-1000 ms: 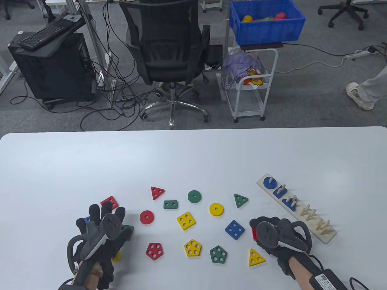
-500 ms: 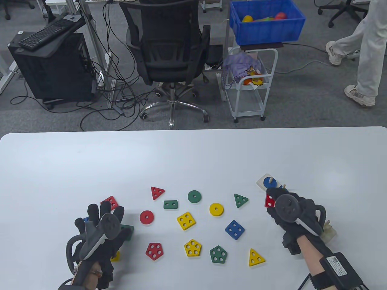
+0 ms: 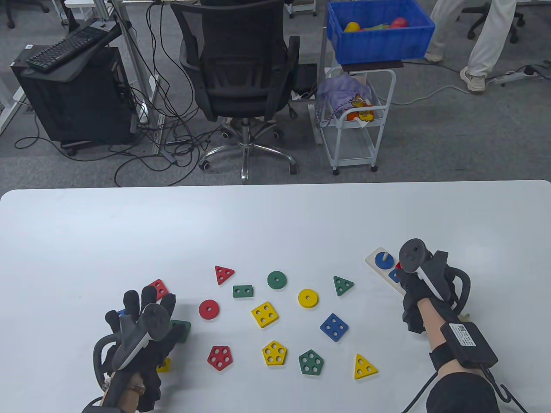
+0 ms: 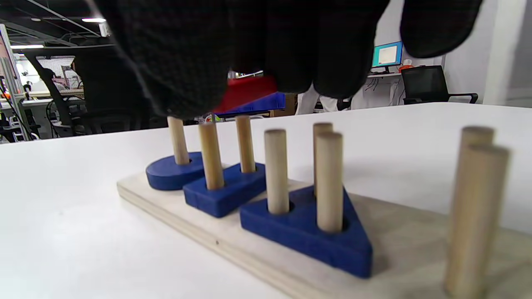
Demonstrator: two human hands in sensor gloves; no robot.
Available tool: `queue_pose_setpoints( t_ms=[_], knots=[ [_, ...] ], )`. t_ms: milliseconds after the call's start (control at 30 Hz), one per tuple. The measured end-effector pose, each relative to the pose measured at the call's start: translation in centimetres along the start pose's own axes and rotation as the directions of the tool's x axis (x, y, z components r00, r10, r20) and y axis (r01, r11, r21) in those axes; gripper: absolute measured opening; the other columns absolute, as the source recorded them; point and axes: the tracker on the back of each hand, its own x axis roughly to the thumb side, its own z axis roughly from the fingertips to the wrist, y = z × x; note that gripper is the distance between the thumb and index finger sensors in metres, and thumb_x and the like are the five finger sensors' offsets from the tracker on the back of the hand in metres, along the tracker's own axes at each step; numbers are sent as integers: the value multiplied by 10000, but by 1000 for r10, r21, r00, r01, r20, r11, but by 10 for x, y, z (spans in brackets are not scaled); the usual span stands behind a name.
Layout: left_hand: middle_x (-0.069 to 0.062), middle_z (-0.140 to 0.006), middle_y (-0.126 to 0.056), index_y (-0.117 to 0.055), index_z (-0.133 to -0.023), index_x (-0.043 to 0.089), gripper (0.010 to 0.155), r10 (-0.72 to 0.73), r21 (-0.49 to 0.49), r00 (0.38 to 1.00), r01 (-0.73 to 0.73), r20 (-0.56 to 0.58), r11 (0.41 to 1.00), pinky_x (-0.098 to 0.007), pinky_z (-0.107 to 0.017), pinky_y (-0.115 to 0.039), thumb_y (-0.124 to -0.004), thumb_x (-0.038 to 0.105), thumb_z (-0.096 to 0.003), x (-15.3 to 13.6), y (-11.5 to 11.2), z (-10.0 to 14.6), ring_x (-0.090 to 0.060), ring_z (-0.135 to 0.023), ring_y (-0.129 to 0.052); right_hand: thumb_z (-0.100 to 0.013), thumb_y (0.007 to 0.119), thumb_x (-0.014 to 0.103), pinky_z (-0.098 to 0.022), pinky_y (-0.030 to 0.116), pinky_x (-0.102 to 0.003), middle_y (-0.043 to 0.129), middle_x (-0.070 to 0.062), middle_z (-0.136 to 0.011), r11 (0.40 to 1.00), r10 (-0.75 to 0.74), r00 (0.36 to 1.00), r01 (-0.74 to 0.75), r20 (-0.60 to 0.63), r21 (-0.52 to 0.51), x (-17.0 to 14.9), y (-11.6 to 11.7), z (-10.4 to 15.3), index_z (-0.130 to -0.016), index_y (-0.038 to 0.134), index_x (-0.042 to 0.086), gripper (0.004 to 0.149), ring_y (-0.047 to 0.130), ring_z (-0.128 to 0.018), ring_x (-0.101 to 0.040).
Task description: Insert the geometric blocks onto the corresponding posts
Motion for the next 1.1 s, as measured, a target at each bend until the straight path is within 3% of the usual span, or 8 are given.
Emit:
queue_pose_setpoints(
  t_ms=[1100],
  knots=[
    [218,-1170,-8,-250,-1044,598,770,-7,-7,1000,7,3,1000,-604,-800,-105,-522,761,-342,1,0,0,-196,-1125,10,-390,907,412,-614,640,-682,765,-94,-984,999,27,1000,-28,-13,-46,2,3,8,-965,674,215,650,818,-857,-390]
  ],
)
